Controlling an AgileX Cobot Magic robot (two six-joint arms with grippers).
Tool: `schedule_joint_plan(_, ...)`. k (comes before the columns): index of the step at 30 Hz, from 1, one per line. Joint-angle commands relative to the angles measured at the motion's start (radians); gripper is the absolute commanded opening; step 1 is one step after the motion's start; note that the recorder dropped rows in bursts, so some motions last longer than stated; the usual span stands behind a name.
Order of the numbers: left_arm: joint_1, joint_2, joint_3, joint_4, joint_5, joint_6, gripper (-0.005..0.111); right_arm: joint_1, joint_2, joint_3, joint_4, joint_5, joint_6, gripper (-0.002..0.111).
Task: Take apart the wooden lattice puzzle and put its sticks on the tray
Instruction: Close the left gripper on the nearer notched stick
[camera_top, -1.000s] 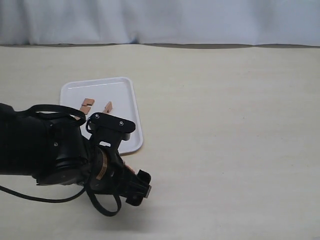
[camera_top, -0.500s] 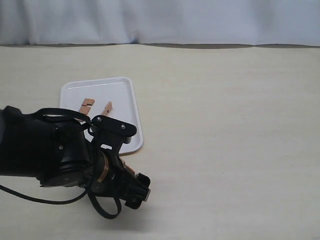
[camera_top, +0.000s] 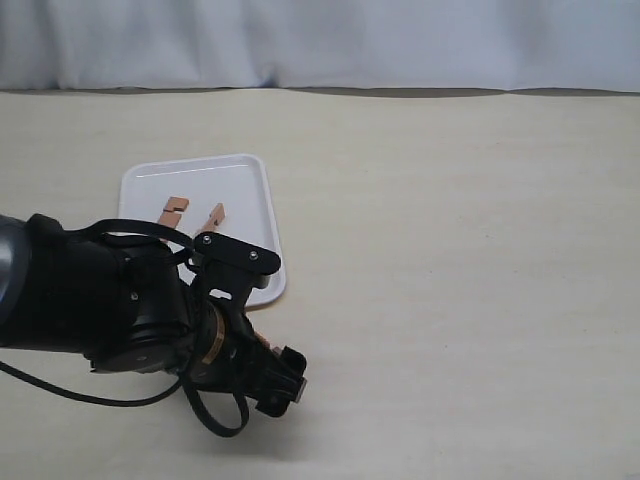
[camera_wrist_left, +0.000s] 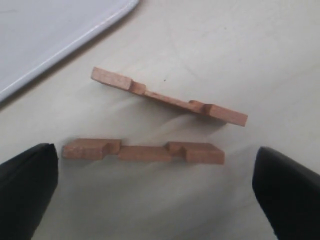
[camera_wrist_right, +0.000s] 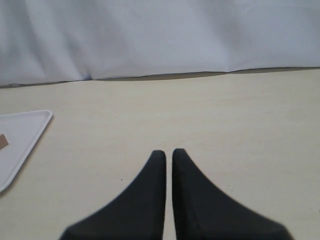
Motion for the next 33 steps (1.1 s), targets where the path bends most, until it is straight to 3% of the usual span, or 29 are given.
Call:
schedule_joint_plan(1,0.000,-0.001,-0.006,0.010,-0.019,-0.007,0.094,0.000,-0.004,0.002,0.004,-0.004,-0.005,0.004)
schedule_joint_plan(6,0.000,-0.001,-0.006,0.010,-0.021,-0.007,0.082,0.000,-0.004,0.002,0.004,-0.004,-0.005,0.004)
schedule_joint_plan(33,0.000,0.018,-0.006,0.010,-0.074,0.046,0.082,0.000,-0.004,0.002,0.004,-0.004,-0.005,0.004)
